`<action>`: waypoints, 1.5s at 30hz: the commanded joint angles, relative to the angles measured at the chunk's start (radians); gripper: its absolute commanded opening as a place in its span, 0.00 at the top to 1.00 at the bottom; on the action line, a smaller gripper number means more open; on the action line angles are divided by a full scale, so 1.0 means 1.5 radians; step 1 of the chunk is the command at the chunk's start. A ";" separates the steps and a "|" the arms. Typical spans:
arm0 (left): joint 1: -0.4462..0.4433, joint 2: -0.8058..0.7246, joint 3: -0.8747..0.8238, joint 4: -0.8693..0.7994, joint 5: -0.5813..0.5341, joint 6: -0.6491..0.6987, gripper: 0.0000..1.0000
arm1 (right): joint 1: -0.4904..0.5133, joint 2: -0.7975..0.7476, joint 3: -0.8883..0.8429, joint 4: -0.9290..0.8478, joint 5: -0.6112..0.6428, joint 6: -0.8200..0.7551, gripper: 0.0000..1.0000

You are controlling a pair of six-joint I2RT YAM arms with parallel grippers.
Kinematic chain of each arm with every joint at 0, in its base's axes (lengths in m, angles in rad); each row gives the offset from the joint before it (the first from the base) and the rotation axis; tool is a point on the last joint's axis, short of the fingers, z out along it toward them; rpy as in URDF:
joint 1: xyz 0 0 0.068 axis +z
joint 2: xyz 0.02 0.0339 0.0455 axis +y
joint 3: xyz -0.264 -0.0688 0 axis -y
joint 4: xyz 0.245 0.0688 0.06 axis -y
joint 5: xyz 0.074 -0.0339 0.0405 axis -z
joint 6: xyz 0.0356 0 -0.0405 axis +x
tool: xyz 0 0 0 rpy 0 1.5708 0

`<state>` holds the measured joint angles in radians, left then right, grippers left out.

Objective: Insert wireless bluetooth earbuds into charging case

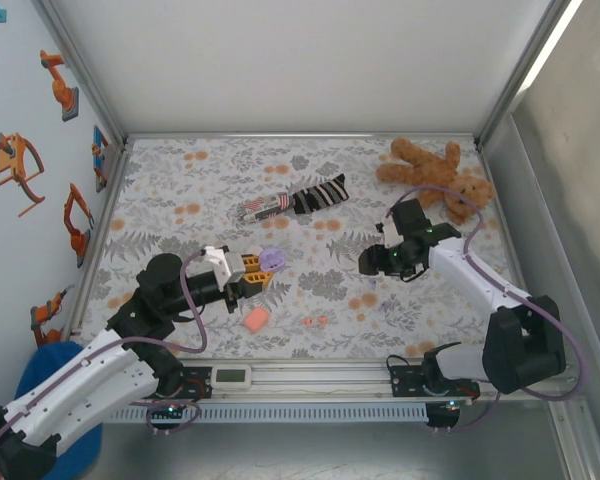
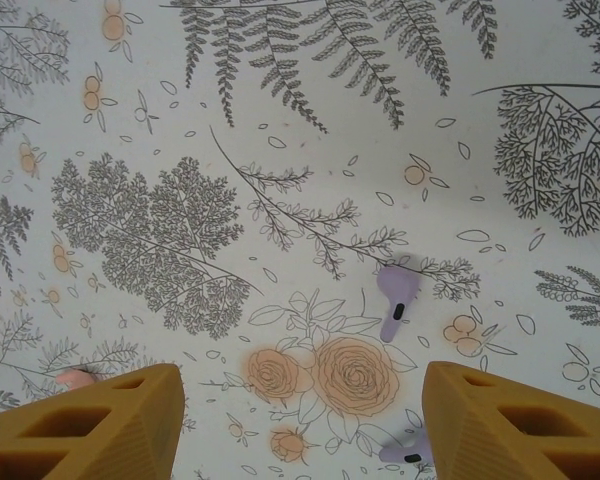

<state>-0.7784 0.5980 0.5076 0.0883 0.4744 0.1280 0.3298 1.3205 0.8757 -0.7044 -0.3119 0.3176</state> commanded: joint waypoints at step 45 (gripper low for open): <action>-0.003 -0.019 -0.001 -0.025 -0.012 -0.010 1.00 | 0.032 0.250 0.093 -0.025 0.119 0.019 0.59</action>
<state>-0.7784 0.5858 0.5076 0.0544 0.4603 0.1242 0.3710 1.6814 0.9909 -0.7429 -0.1619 0.3271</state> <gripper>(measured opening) 0.205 0.407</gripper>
